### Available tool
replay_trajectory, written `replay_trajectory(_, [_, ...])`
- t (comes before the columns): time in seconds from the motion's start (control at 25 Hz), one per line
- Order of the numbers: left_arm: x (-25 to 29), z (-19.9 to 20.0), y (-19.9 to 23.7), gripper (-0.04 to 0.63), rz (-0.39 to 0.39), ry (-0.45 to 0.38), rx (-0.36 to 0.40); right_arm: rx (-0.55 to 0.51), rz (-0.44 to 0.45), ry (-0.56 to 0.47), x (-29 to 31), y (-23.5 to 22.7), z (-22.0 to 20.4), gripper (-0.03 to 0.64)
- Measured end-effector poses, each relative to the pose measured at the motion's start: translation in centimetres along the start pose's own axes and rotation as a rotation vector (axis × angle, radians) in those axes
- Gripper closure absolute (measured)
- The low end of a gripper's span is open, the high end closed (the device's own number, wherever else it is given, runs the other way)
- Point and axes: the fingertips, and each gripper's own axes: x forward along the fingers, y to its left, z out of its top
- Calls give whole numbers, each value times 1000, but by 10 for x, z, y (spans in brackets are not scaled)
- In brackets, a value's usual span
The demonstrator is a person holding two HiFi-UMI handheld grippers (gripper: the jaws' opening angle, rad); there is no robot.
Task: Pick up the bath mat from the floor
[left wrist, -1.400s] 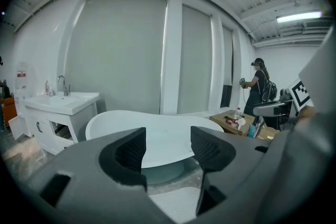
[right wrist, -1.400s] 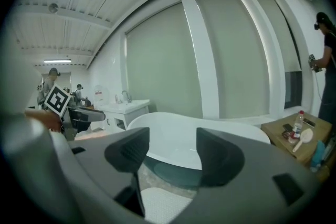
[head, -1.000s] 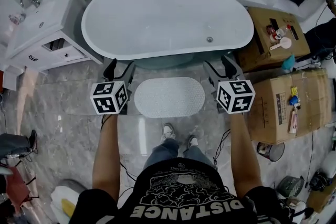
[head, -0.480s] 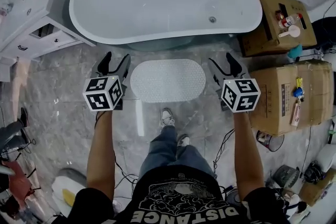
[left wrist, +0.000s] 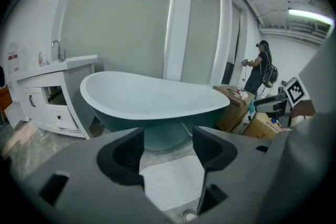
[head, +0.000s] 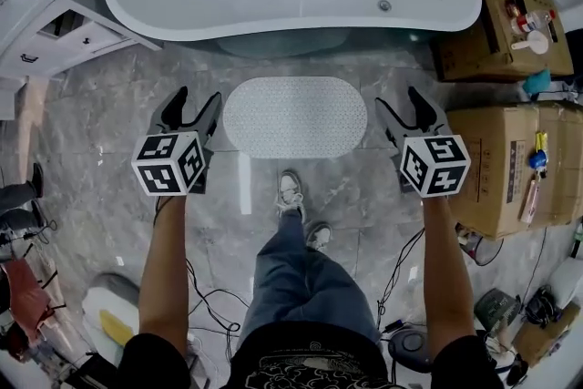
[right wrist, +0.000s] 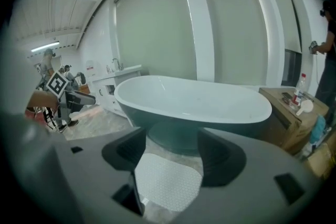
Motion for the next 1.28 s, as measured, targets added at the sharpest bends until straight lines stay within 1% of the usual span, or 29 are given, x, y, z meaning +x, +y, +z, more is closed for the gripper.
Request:
replay_trajectory(0.28, [15,-80,-1,293,5,44,-20,-34,25,54,21,-7,-75,299])
replay_trajectory(0.48, [38,-126,3,291,9,74,-16,-51,27,82,45,-24,-120,299])
replay_trajectory(0.64, [57,-166,7,274,11,104,-24,-30,37,83,66,-30,-153,293])
replay_trajectory(0.92, [113,-227,18,260,14,138,-30,-34,52,125,113,-35,-219,290])
replay_trajectory(1.04, [142,-251,23,253,14,144,-36,-25,43,128,136,-46,-246,288])
replay_trajectory(1.28, [193,-305,42,247,16,156,-24,-11,34,125,183,-58,-300,281])
